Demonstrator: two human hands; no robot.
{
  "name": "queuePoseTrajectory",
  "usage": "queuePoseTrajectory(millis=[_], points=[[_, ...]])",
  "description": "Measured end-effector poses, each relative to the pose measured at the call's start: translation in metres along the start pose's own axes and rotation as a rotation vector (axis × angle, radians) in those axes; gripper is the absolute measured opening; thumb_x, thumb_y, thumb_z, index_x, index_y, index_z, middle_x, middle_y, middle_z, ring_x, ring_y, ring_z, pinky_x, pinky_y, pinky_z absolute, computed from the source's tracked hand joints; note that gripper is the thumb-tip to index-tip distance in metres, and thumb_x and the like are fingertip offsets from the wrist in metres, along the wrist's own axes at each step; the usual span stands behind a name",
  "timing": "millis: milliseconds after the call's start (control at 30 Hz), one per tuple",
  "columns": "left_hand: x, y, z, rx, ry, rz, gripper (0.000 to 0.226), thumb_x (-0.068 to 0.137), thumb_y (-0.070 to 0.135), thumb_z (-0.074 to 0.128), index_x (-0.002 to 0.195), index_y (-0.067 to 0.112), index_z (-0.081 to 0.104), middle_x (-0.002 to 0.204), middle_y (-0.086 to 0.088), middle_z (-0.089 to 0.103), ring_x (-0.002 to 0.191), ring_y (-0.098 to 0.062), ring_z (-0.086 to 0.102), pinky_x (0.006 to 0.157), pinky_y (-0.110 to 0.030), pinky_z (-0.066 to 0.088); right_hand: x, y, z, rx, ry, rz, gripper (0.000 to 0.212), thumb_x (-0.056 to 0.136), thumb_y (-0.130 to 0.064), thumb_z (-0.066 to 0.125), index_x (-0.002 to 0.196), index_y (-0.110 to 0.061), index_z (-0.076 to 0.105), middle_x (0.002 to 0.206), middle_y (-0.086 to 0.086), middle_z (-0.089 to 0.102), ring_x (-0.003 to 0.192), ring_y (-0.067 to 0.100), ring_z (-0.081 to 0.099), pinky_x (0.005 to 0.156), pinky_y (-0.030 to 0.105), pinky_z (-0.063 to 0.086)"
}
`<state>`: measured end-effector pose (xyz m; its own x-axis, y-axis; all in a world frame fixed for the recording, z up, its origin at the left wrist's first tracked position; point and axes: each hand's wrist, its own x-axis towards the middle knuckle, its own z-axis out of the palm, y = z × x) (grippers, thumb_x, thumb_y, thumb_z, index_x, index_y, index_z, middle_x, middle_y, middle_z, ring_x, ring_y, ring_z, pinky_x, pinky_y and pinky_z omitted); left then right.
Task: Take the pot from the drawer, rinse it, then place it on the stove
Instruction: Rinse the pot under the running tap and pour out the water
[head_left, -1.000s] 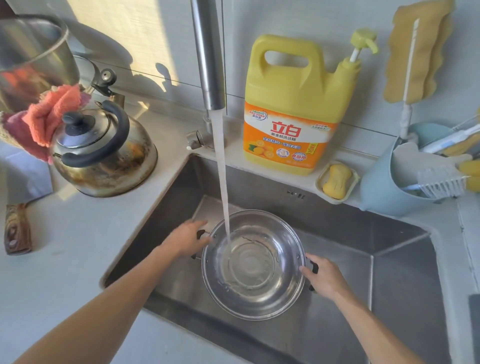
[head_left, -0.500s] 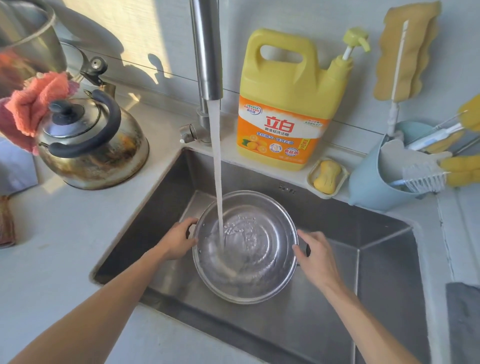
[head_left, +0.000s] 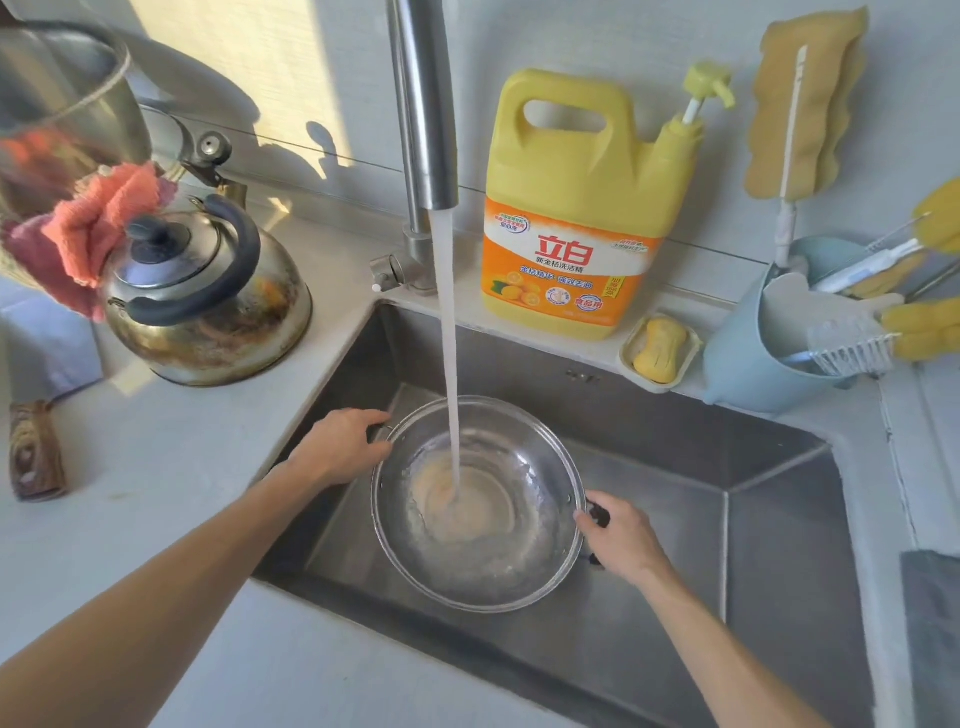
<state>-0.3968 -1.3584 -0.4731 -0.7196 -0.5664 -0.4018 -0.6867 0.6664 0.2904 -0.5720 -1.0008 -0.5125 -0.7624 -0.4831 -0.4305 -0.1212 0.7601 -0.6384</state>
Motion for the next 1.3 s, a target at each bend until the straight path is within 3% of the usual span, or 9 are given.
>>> queuePoseTrajectory(millis=[133, 300, 400, 567, 700, 867, 1033, 1233, 1300], points=[[0.002, 0.000, 0.019, -0.078, -0.154, -0.066, 0.058, 0.097, 0.041, 0.063, 0.154, 0.030, 0.058, 0.127, -0.009, 0.075, 0.069, -0.016, 0.079, 0.083, -0.033, 0.064, 0.008, -0.003, -0.021, -0.160, -0.047, 0.015, 0.028, 0.100, -0.030, 0.058, 0.084, -0.050, 0.069, 0.078, 0.011, 0.071, 0.075, 0.031, 0.074, 0.077, 0.043, 0.064], [-0.003, -0.001, 0.044, -0.281, -0.270, -0.120, 0.078, 0.098, 0.032, 0.070, 0.168, 0.025, 0.036, 0.161, -0.010, 0.052, 0.118, -0.033, 0.075, 0.098, -0.043, 0.063, 0.021, -0.008, -0.042, -0.300, -0.018, -0.061, 0.034, 0.099, -0.038, 0.055, 0.124, -0.036, 0.076, 0.094, -0.003, 0.070, 0.093, 0.022, 0.063, 0.089, 0.041, 0.058], [-0.003, -0.002, 0.056, -0.430, -0.264, -0.177, 0.065, 0.098, 0.022, 0.072, 0.158, 0.025, 0.047, 0.134, -0.012, 0.063, 0.091, -0.036, 0.081, 0.075, -0.046, 0.069, 0.019, -0.012, -0.047, -0.317, 0.056, -0.095, 0.040, 0.099, -0.043, 0.057, 0.135, -0.035, 0.069, 0.113, 0.004, 0.065, 0.114, 0.027, 0.064, 0.097, 0.041, 0.053], [-0.003, -0.001, 0.054, -0.478, -0.089, -0.165, 0.046, 0.100, 0.020, 0.074, 0.139, 0.029, 0.052, 0.107, -0.006, 0.066, 0.077, -0.028, 0.074, 0.068, -0.042, 0.069, 0.007, -0.012, -0.039, -0.162, 0.187, -0.170, 0.043, 0.099, -0.027, 0.071, 0.141, -0.022, 0.065, 0.110, -0.002, 0.056, 0.090, 0.014, 0.060, 0.095, 0.038, 0.051], [-0.008, -0.006, 0.037, -0.389, 0.053, -0.072, 0.050, 0.096, 0.034, 0.077, 0.139, 0.040, 0.052, 0.125, -0.006, 0.069, 0.094, -0.024, 0.074, 0.088, -0.045, 0.064, -0.001, -0.005, -0.020, -0.012, 0.252, -0.156, 0.039, 0.096, -0.020, 0.075, 0.135, -0.022, 0.069, 0.108, -0.006, 0.060, 0.088, 0.001, 0.058, 0.090, 0.024, 0.041], [-0.010, -0.007, 0.015, -0.290, 0.144, -0.015, 0.070, 0.089, 0.043, 0.080, 0.154, 0.036, 0.054, 0.145, 0.000, 0.069, 0.125, -0.025, 0.069, 0.108, -0.043, 0.055, -0.004, 0.009, 0.003, 0.070, 0.187, -0.019, 0.040, 0.095, -0.020, 0.075, 0.135, -0.016, 0.070, 0.113, 0.004, 0.068, 0.110, 0.027, 0.065, 0.102, 0.037, 0.049], [-0.007, 0.001, 0.014, -0.192, 0.044, -0.054, 0.061, 0.091, 0.047, 0.075, 0.147, 0.027, 0.065, 0.126, -0.004, 0.077, 0.090, -0.019, 0.076, 0.082, -0.032, 0.061, -0.008, 0.015, -0.003, 0.007, 0.119, 0.019, 0.031, 0.099, -0.021, 0.071, 0.129, -0.014, 0.074, 0.086, -0.013, 0.063, 0.093, 0.024, 0.062, 0.089, 0.033, 0.051], [-0.007, 0.003, 0.038, -0.274, -0.122, -0.120, 0.056, 0.095, 0.035, 0.075, 0.147, 0.023, 0.059, 0.120, -0.002, 0.067, 0.074, -0.011, 0.070, 0.057, -0.018, 0.049, 0.006, 0.019, -0.027, -0.127, 0.121, -0.019, 0.043, 0.098, -0.034, 0.070, 0.139, -0.020, 0.070, 0.113, 0.003, 0.071, 0.107, 0.023, 0.064, 0.093, 0.030, 0.046], [-0.008, 0.003, 0.050, -0.360, -0.136, -0.169, 0.054, 0.095, 0.028, 0.077, 0.145, 0.023, 0.056, 0.120, -0.006, 0.066, 0.070, -0.015, 0.071, 0.049, -0.019, 0.050, 0.009, 0.016, -0.035, -0.173, 0.157, -0.096, 0.043, 0.098, -0.034, 0.071, 0.138, -0.020, 0.070, 0.104, -0.002, 0.063, 0.103, 0.021, 0.061, 0.094, 0.033, 0.046]])
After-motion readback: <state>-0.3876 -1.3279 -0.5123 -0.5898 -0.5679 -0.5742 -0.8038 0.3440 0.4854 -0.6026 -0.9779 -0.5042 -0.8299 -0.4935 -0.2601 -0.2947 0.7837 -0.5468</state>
